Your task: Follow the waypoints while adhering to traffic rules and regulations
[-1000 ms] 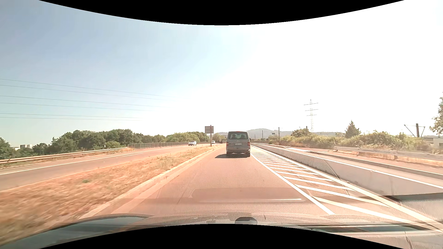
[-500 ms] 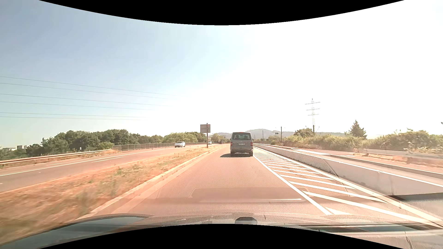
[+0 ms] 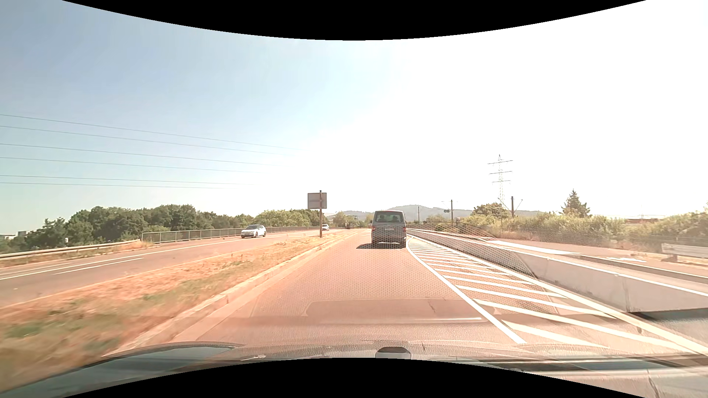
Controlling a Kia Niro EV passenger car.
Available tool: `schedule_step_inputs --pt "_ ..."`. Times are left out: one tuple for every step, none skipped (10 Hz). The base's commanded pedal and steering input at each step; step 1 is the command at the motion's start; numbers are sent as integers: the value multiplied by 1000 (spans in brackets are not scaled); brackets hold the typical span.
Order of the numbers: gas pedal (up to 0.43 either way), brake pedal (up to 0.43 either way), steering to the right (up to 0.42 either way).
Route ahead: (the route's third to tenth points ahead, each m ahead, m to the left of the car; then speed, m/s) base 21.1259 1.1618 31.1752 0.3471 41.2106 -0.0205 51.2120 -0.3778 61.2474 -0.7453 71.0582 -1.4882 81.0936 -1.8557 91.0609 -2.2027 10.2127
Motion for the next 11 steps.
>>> schedule_step_inputs --pt "197 0 15" --pt "197 0 16" --pt "197 0 17" --pt "197 0 17" --pt "189 0 18" --pt "189 0 18" --pt "189 0 19" --pt "189 0 20" --pt "189 0 21" --pt "177 0 21" --pt "177 0 21"
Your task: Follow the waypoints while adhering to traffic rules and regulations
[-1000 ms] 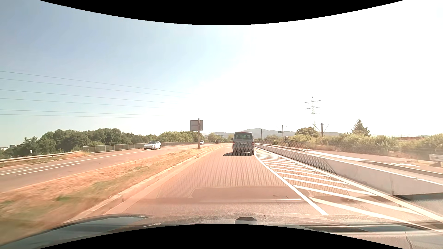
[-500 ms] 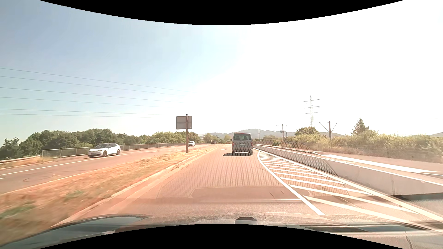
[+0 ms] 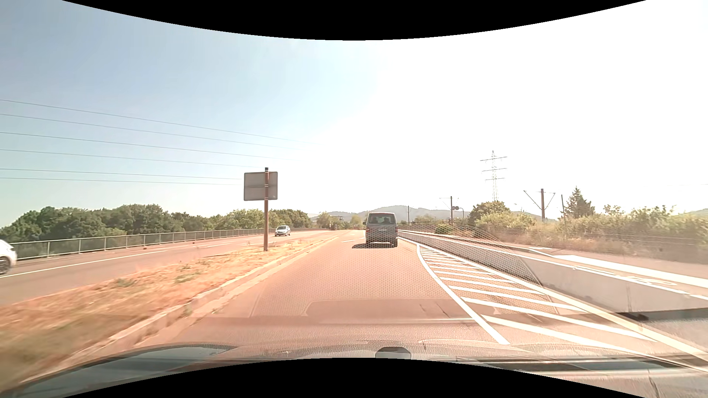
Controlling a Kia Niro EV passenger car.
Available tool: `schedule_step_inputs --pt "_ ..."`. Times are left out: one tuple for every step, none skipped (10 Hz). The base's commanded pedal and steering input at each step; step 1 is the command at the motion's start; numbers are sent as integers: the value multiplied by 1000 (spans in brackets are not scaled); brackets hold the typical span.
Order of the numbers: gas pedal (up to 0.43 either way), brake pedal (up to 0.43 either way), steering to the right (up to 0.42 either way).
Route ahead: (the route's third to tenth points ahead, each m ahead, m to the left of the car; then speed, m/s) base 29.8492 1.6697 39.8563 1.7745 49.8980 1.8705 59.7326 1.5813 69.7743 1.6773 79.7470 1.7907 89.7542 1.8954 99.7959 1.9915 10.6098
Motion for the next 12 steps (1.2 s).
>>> schedule_step_inputs --pt "177 0 21" --pt "169 0 21" --pt "169 0 21" --pt "169 0 21" --pt "169 0 21" --pt "169 0 21" --pt "169 0 19" --pt "169 0 17" --pt "169 0 15" --pt "169 0 13" --pt "169 0 11" --pt "169 0 6"
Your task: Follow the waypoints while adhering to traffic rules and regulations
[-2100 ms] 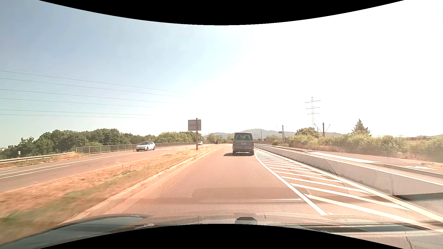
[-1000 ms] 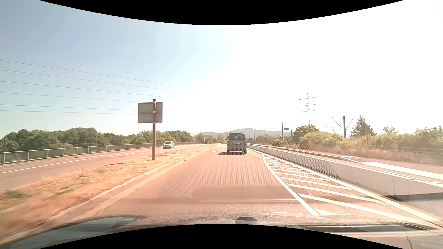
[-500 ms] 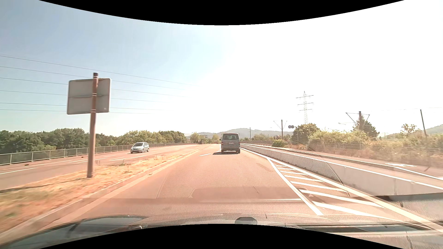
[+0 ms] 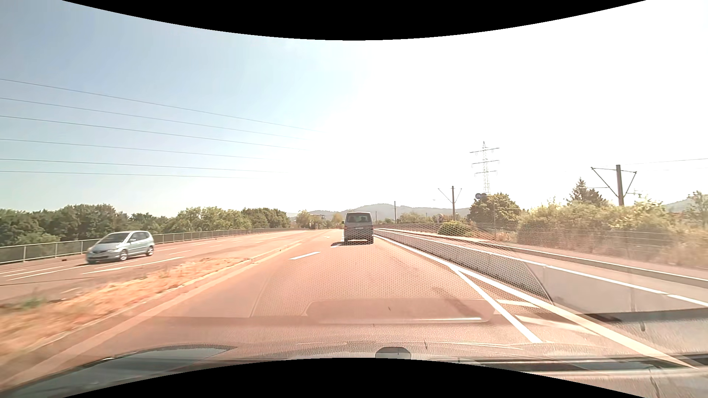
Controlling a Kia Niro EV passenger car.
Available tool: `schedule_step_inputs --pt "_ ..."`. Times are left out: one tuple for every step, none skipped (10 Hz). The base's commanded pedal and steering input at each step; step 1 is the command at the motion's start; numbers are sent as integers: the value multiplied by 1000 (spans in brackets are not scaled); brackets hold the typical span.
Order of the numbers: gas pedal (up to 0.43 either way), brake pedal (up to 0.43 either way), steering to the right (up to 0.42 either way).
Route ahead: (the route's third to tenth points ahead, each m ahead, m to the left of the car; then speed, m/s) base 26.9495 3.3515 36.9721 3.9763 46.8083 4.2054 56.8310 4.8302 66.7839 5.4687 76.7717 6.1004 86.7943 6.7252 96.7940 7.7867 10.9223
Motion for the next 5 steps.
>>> schedule_step_inputs --pt "169 0 4" --pt "169 0 3" --pt "157 0 3" --pt "157 0 3" --pt "157 0 2"
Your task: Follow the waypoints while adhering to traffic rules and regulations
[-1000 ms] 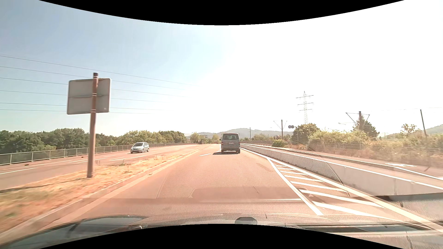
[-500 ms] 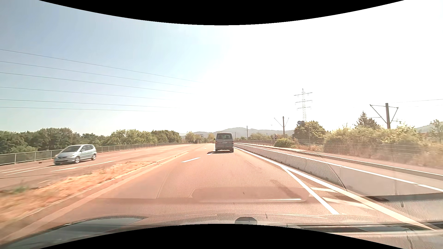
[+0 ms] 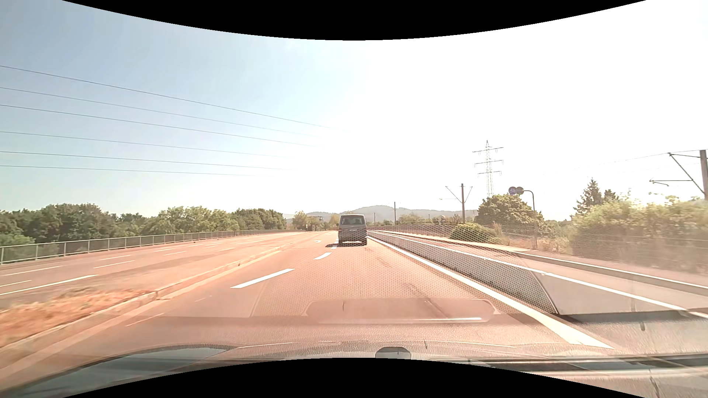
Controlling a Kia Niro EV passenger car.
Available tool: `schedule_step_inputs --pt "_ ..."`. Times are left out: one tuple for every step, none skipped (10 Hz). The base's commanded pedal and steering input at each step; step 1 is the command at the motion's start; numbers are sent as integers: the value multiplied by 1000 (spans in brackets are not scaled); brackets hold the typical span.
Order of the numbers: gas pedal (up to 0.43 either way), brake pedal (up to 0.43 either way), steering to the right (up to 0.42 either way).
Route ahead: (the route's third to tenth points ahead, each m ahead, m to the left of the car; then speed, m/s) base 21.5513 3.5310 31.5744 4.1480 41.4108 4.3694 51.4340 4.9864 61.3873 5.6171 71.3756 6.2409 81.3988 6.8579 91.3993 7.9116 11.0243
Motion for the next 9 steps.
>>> schedule_step_inputs --pt "157 0 -2" --pt "150 0 -5" --pt "150 0 -8" --pt "150 0 -9" --pt "150 0 -9" --pt "150 0 -10" --pt "150 0 -12" --pt "150 0 -13" --pt "150 0 -13"
